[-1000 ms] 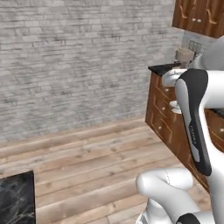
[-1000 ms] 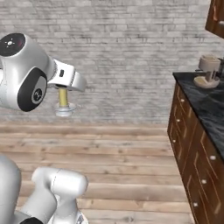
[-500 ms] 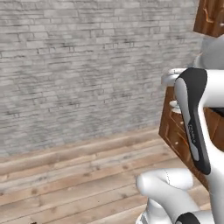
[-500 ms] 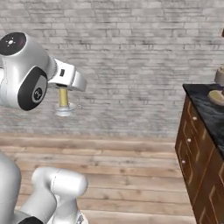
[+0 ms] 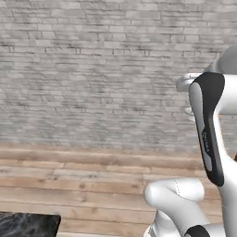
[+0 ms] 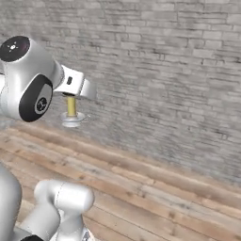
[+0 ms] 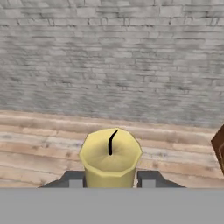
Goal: Get the candle and the wine from the cabinet and move them to the dining counter.
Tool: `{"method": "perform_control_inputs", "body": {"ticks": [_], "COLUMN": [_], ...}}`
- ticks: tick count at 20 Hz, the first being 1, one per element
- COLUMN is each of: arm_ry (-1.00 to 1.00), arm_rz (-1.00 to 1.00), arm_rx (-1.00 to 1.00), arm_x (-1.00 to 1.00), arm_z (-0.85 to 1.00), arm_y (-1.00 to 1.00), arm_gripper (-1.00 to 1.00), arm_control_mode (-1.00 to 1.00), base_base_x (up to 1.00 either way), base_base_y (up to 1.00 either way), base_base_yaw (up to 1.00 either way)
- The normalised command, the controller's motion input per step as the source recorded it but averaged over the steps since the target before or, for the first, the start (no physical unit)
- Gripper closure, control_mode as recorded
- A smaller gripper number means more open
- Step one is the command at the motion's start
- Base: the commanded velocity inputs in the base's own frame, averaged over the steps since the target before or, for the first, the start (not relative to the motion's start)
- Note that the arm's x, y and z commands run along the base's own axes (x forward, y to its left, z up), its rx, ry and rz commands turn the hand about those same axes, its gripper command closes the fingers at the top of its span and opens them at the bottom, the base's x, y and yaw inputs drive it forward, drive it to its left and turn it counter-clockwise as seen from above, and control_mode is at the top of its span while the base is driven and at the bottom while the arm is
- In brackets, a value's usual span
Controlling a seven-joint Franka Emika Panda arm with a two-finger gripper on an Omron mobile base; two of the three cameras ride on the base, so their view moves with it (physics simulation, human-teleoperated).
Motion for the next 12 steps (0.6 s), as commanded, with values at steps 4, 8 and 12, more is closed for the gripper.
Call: {"method": "perform_control_inputs", "body": {"ticks": [4,8,12], "arm_ry": [0.0,0.0,0.0], "arm_rz": [0.0,0.0,0.0], "arm_rx": [0.0,0.0,0.0], "arm_x": [0.0,0.0,0.0], "arm_z": [0.0,0.0,0.0], "arm_y": [0.0,0.0,0.0], "arm_gripper": [1.0,1.0,1.0], "arm_control_mode": [1.0,1.0,1.0], "base_base_x": [0.39,0.5,0.49], "base_base_y": [-0.14,-0.18,-0.71], "base_base_yaw": [0.95,0.91,0.65]}}
